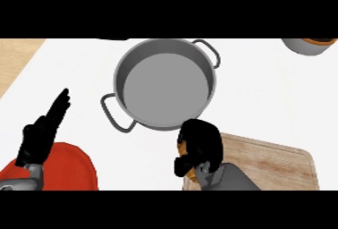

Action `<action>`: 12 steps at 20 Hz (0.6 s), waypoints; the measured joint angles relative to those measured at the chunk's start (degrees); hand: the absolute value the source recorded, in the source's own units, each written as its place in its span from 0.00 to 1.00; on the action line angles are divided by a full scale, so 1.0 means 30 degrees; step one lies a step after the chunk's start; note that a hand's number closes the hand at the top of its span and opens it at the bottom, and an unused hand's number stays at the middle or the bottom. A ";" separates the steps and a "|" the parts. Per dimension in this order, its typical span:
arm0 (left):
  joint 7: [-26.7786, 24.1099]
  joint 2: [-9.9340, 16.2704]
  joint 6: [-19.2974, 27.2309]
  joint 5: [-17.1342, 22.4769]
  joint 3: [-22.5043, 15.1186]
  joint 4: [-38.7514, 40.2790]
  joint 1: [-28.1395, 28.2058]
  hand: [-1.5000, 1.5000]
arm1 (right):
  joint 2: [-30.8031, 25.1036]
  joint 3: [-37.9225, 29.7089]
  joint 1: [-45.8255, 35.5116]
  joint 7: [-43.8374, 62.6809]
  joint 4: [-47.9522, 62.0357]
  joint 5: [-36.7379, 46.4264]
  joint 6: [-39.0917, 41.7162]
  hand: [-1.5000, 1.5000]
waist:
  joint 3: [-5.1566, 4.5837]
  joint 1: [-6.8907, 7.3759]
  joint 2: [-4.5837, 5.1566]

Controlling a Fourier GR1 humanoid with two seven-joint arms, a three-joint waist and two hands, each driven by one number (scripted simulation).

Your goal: Pick the croissant from the cutting board and place it in the pot

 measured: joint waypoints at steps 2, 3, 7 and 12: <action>0.0039 -0.0024 -0.0071 -0.0103 -0.0187 -0.0001 -0.0177 0.50 | 0.0133 0.0399 -0.1450 0.0112 0.0997 0.0415 -0.0220 1.00 | -0.0001 0.0275 -0.0003; 0.0081 -0.0045 -0.0123 -0.0094 -0.0236 0.0052 -0.0316 0.50 | 0.0180 0.0595 -0.2161 0.0162 0.1430 0.0648 -0.0328 1.00 | -0.0009 0.0371 0.0001; 0.0251 -0.0126 -0.0165 -0.0217 -0.0426 0.0285 -0.0657 0.50 | 0.0267 0.1054 -0.5241 0.0545 0.2873 0.2030 -0.0685 1.00 | -0.0042 0.0485 -0.0163; 0.0352 -0.0180 -0.0138 -0.0404 -0.0555 0.0658 -0.0776 0.50 | 0.0277 0.0985 -0.9042 0.1100 0.4411 0.4497 -0.0994 1.00 | -0.0076 0.0363 -0.0410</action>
